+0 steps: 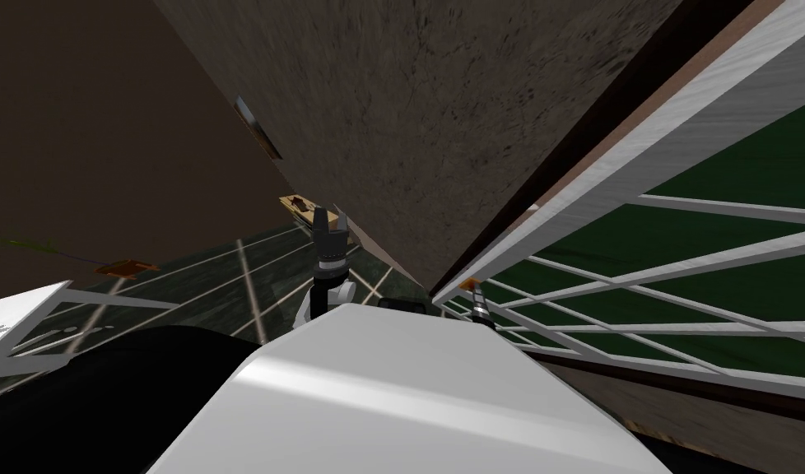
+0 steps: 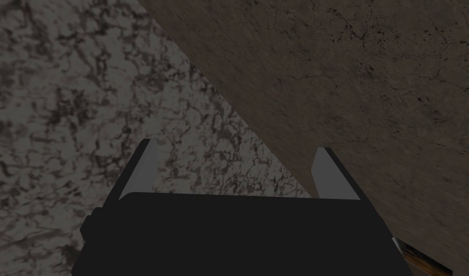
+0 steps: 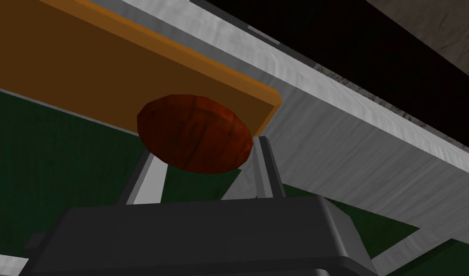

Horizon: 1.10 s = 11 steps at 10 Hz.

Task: Pull the door open

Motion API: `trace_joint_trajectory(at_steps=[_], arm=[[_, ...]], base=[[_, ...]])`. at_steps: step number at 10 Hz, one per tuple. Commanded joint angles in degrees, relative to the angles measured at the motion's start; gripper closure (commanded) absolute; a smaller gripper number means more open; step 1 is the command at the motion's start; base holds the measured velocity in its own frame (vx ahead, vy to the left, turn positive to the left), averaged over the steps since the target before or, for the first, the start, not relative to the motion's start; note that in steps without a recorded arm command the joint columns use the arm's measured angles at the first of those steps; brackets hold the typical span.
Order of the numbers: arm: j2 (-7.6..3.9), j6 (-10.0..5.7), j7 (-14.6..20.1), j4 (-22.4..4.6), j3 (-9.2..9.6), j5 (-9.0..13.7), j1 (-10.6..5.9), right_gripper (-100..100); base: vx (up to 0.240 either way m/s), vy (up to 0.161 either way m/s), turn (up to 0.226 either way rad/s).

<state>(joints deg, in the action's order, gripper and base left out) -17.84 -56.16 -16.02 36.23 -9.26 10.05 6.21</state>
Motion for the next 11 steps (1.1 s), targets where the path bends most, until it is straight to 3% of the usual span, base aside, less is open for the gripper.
trace_joint_trajectory(at_steps=[1,11], arm=[[0.27,0.47,2.86,0.04,0.64,0.89,-0.12,100],[0.41,1.26,17.03,-0.13,2.75,4.75,-1.44,100]], base=[[-0.068,-0.029,0.063],[-0.050,-0.015,0.038]])
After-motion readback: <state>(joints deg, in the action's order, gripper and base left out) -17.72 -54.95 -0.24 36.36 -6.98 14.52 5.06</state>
